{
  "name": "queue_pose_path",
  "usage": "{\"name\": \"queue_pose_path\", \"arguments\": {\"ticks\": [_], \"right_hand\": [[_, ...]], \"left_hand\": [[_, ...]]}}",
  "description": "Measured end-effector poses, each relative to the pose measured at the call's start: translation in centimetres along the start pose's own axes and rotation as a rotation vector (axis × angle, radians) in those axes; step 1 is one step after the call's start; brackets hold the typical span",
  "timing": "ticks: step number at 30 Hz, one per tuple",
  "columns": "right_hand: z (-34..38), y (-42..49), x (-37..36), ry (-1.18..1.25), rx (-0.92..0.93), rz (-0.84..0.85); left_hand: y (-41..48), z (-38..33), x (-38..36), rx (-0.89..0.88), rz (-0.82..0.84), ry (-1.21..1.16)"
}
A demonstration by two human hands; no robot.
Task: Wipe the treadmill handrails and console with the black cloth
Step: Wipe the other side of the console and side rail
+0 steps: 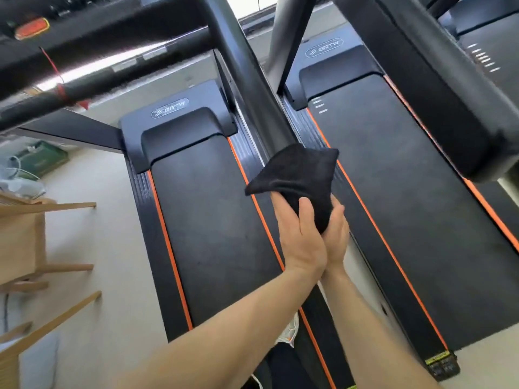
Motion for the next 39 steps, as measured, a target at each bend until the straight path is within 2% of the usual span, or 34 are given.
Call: {"name": "queue_pose_path", "arguments": {"ticks": [3, 6, 10, 13, 16, 18, 20, 23, 27, 30, 32, 35, 37, 39], "right_hand": [[-2.2, -1.4, -1.2, 0.079, 0.154, -0.166], [-2.8, -3.4, -2.4, 0.018, 0.244, -0.155], [-1.3, -1.8, -1.0, 0.079, 0.17, -0.042], [1.1, 1.7, -0.2, 0.042, 0.079, 0.126], [2.0, 2.8, -0.3, 0.276, -0.177, 0.212], [0.6, 2.1, -0.2, 0.4, -0.291, 0.191], [-1.0, 0.5, -0.4, 0.425, -0.336, 0.126], [-1.4, -2.7, -0.6, 0.293, -0.145, 0.116], [1.7, -5.9, -0.5, -0.037, 0.119, 0.125], [4.7, -6.3, 0.4, -0.2, 0.146, 0.003], [6.6, -7.0, 0.6, -0.221, 0.081, -0.052], [8.3, -9.0, -1.0, -0.201, -0.027, 0.02], [9.3, -10.9, -2.8, -0.291, 0.052, 0.104], [10.4, -13.1, -5.1, -0.401, 0.183, 0.258]], "left_hand": [[3.7, 2.2, 0.7, 0.277, 0.01, -0.192], [5.7, 4.1, 0.9, 0.492, -0.066, -0.274], [1.1, 6.0, 0.4, 0.732, -0.144, -0.438], [-3.8, 5.5, -0.3, 0.849, -0.152, -0.454], [-3.1, 2.8, -0.4, 0.765, -0.06, -0.395], [-0.4, 1.1, -0.1, 0.666, 0.025, -0.266], [2.1, 0.6, 0.2, 0.581, 0.088, -0.177], [3.1, -0.3, 0.9, 0.418, 0.158, -0.055], [1.5, -1.2, 3.4, 0.394, 0.264, 0.089], [1.7, -2.6, 7.0, 0.326, 0.299, 0.175], [1.8, -4.2, 9.6, 0.265, 0.307, 0.179], [1.5, -7.6, 13.7, 0.162, 0.328, 0.191], [0.9, -9.8, 16.7, 0.119, 0.352, 0.207], [0.3, -11.4, 20.1, 0.073, 0.375, 0.215]]}}
Point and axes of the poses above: each hand's wrist, its own y-axis towards the middle knuckle, its own x-axis out of the back of the hand, z = x × y, the point moved 5 cm from there along y, towards the middle knuckle, and after that the axes turned 12 degrees about -x, right-handed, at the moved point
